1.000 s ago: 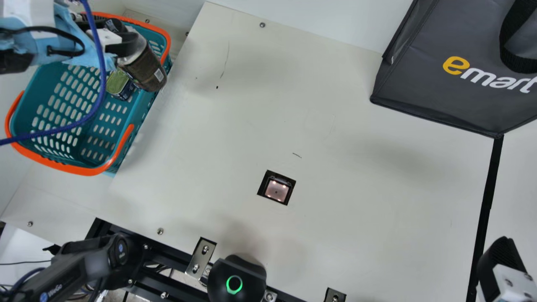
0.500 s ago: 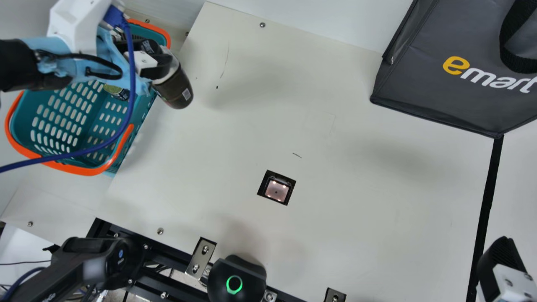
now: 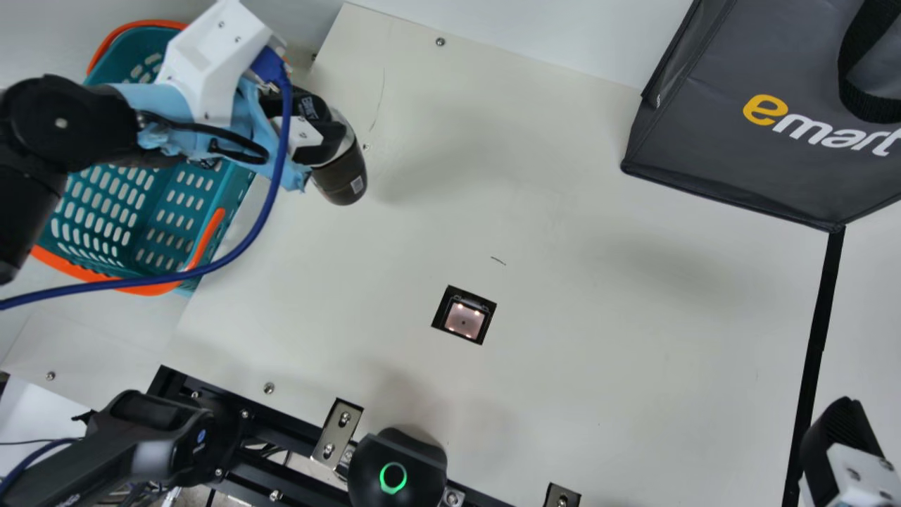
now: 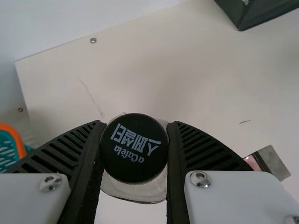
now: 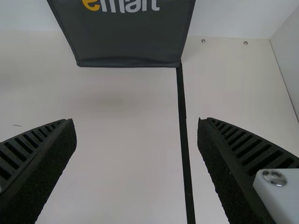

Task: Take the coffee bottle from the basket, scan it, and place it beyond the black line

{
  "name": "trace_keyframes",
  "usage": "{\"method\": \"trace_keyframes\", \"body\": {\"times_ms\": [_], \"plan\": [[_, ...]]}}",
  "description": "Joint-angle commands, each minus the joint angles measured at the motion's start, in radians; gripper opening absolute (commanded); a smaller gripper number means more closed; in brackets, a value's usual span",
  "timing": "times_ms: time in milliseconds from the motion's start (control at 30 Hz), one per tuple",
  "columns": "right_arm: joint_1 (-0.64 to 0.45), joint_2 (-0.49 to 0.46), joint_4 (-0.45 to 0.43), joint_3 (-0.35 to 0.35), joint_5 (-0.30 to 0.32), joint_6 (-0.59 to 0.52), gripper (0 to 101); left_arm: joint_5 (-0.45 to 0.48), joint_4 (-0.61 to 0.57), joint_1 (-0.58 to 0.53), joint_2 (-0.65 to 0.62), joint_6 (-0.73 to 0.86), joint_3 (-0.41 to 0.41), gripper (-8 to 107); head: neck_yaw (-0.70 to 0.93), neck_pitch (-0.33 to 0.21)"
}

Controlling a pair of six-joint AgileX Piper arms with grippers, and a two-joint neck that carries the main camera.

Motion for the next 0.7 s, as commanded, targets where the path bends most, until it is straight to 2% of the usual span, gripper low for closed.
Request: {"method": "trace_keyframes", "body": {"times_ms": [0,667], "plan": [[0.000,0.000,0.000,0.000,0.000,0.000,91,-0.010,0.006,-0.034,0.006,-0.010,0.001,10,0.002,-0.026],[0.000,0.000,0.000,0.000,0.000,0.000,91,-0.113,0.033,-0.230,0.060,-0.097,0.021,10,0.002,-0.026]]}}
